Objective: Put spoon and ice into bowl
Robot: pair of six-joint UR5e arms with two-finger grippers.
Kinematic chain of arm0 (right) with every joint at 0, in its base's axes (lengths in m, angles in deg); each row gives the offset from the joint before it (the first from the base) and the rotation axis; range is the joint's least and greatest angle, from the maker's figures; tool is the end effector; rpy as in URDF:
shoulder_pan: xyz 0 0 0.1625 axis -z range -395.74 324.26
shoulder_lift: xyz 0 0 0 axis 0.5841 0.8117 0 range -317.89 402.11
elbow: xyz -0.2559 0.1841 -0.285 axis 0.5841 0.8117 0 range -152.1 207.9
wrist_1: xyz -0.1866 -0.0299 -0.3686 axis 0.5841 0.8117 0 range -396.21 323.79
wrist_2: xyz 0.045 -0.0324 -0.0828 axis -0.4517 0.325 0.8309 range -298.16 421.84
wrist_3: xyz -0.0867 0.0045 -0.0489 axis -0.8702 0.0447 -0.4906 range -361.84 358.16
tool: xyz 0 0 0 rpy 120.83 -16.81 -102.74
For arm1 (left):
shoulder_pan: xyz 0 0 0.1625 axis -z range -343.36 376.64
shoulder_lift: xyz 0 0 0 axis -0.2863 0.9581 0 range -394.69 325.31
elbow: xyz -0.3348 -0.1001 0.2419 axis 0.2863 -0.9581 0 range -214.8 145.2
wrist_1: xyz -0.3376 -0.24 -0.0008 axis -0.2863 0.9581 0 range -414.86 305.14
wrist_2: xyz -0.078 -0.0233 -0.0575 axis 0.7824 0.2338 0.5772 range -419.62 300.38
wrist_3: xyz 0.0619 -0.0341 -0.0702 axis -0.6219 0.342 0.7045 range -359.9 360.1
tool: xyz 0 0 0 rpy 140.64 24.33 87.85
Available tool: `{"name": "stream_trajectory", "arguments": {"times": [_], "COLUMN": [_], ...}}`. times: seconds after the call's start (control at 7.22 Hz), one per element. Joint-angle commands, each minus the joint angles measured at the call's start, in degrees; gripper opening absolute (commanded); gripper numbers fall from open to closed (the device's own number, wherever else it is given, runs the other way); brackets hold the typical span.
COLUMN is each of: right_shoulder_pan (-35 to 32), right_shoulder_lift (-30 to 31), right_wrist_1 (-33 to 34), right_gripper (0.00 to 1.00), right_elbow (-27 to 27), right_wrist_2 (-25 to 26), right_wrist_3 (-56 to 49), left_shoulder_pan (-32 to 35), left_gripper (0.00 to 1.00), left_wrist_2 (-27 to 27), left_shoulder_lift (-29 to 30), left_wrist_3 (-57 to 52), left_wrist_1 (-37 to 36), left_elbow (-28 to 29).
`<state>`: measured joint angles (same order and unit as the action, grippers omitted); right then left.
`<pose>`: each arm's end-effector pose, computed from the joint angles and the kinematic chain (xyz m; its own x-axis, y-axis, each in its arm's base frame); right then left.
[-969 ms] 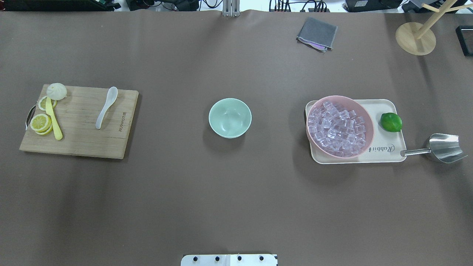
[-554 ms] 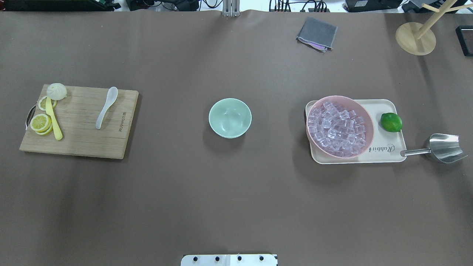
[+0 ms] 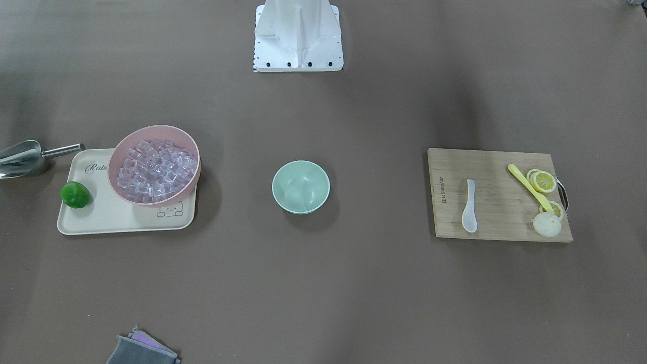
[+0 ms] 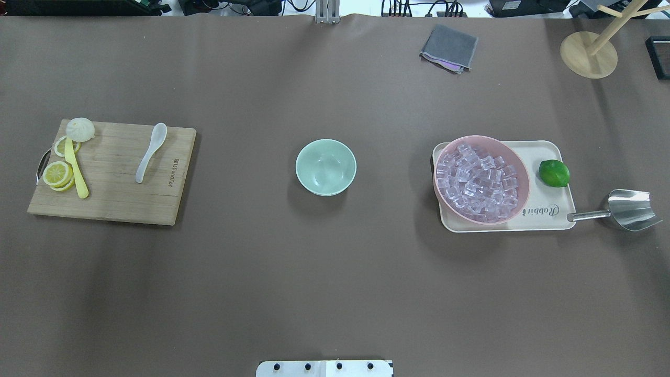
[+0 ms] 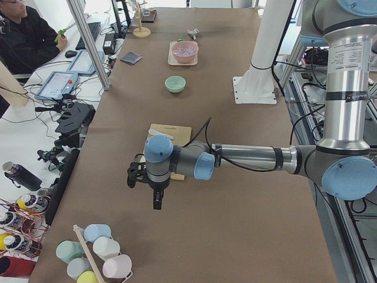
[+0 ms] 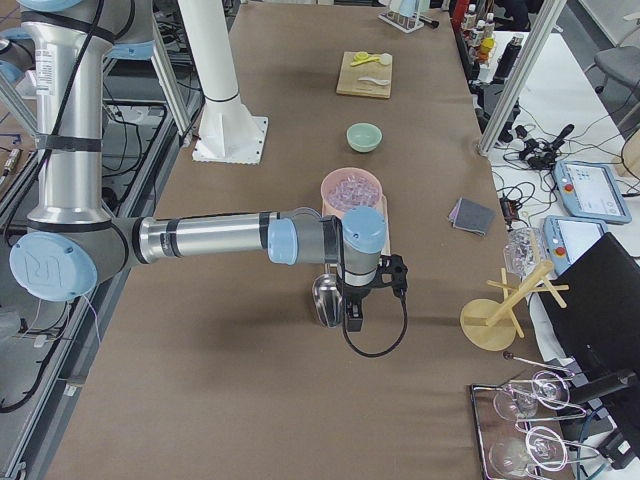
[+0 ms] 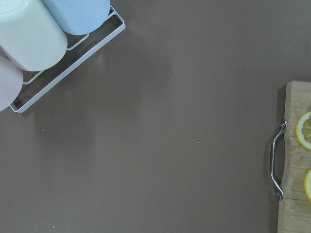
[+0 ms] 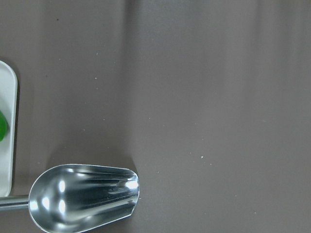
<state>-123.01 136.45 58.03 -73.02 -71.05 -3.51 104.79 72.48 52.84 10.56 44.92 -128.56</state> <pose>0.0435 -0.4627 0.6101 0.7288 -0.0918 0.6785 0.0688 0.9958 0.0607 -0.0509 -0.4877 0.6317 0.7310 -0.0280 -0.6818 0.1028 0.9923 0.0694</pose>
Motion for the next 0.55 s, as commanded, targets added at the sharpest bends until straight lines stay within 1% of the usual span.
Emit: {"name": "stream_trajectory", "arguments": {"times": [0.0, 0.42], "right_shoulder_pan": [0.00, 0.00], "right_shoulder_lift": [0.06, 0.06], "right_wrist_1": [-0.02, -0.02], "right_gripper": [1.00, 1.00], "right_elbow": [0.03, 0.47], "right_wrist_2": [-0.09, -0.09], "right_wrist_3": [0.00, 0.00], "left_shoulder_pan": [0.00, -0.09], "left_gripper": [0.98, 0.98], "left_wrist_2": [0.00, 0.00], "left_shoulder_lift": [0.10, 0.45], "left_wrist_3": [0.00, 0.00], "left_wrist_1": [0.06, 0.06], "left_elbow": [-0.02, 0.16]}}
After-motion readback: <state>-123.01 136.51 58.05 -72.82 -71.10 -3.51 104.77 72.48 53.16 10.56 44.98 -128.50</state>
